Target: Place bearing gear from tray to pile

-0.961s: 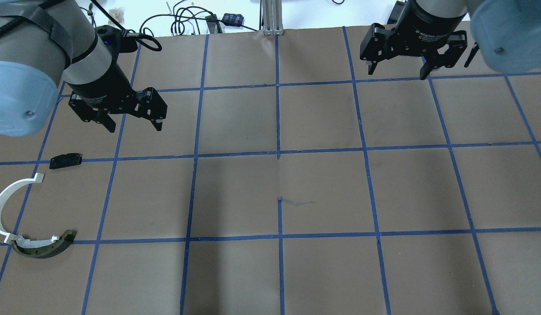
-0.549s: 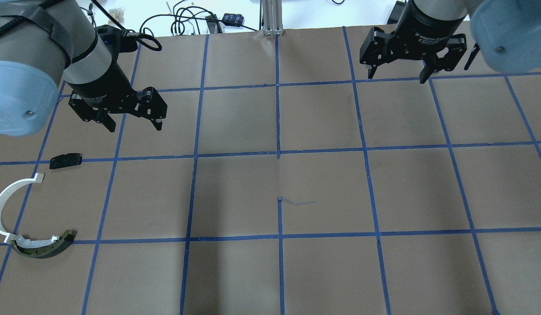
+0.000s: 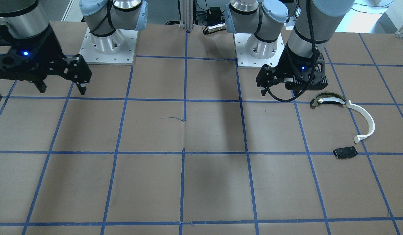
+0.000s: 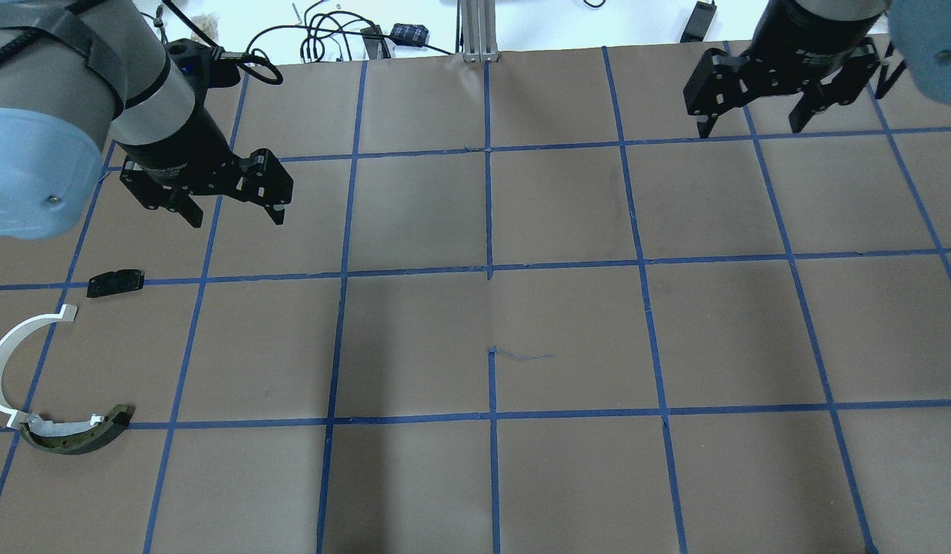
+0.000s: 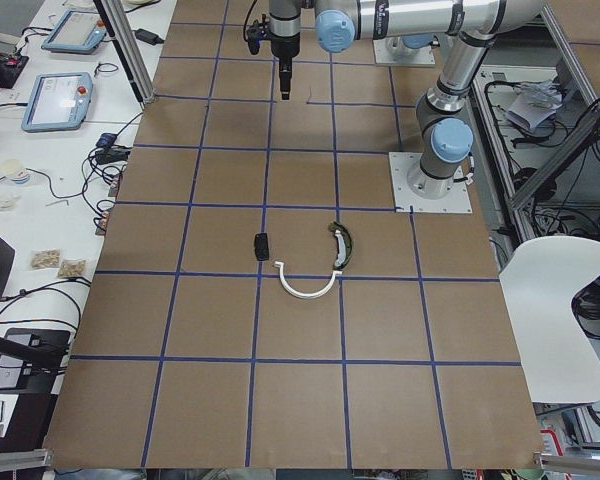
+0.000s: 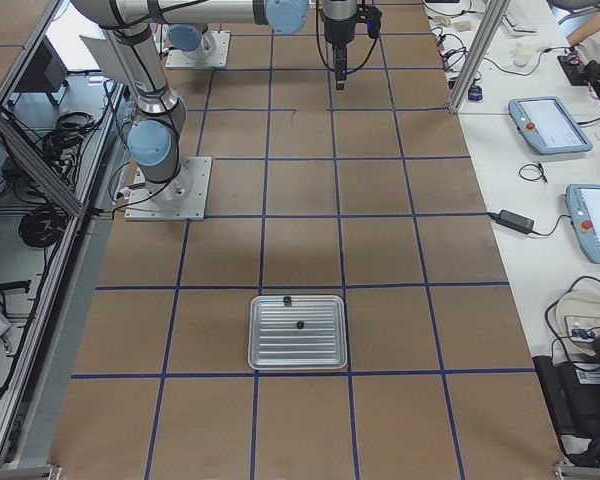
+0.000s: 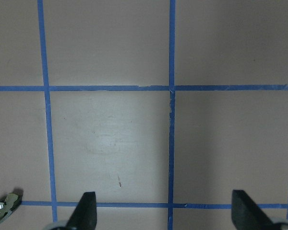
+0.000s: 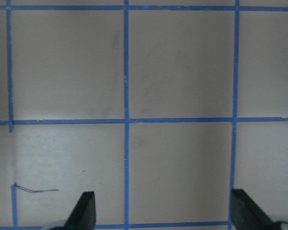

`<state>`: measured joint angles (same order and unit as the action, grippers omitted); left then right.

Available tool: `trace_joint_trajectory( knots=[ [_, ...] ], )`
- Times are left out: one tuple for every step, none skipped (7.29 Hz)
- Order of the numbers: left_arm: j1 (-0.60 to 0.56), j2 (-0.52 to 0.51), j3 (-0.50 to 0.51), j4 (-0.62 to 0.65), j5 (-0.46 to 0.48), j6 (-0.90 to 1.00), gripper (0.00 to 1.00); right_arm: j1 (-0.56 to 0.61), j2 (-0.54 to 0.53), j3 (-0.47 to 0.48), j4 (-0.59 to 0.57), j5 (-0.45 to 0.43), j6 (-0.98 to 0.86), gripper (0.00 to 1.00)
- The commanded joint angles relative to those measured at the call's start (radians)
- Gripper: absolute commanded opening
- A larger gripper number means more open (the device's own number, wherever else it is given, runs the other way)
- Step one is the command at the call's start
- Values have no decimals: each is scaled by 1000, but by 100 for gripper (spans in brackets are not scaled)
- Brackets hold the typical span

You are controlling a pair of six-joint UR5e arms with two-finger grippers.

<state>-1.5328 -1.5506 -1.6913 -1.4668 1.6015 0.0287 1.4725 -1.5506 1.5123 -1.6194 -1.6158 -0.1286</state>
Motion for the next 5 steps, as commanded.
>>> trace_joint_trajectory(
  knots=[
    [0,1,1,2,0,-1,100,-143,-14,0,29,-62,-222,100],
    [0,3,1,3,1,-1,100,-222,-14,3,41,-122,-349,100],
    [2,3,1,3,0,-1,100,-323,-10,11,32,-125,-522,100],
    [2,1,-1,3,1,0,100,-415,-3,14,33,-125,-686,100],
    [2,1,-1,6,1,0,100,-510,29,31,9,-122,-841,99]
  ],
)
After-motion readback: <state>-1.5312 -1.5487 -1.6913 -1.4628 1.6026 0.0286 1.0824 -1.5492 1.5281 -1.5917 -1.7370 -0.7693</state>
